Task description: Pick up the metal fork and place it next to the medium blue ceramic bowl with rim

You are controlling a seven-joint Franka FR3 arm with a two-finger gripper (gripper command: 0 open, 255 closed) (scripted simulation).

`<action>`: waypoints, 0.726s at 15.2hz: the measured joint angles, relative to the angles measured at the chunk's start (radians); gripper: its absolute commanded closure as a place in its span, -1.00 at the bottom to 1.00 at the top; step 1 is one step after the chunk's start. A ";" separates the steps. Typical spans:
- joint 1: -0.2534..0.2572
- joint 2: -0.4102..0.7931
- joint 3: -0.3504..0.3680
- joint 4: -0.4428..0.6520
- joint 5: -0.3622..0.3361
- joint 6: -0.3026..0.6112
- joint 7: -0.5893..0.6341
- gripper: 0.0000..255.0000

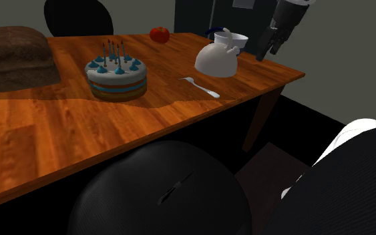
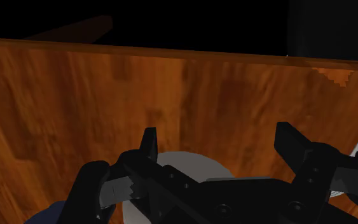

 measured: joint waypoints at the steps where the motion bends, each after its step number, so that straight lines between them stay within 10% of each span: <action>1: 0.000 0.000 0.000 0.000 0.000 0.000 0.000 -1.00; 11: 0.017 0.185 0.182 0.037 0.060 0.134 0.245 -1.00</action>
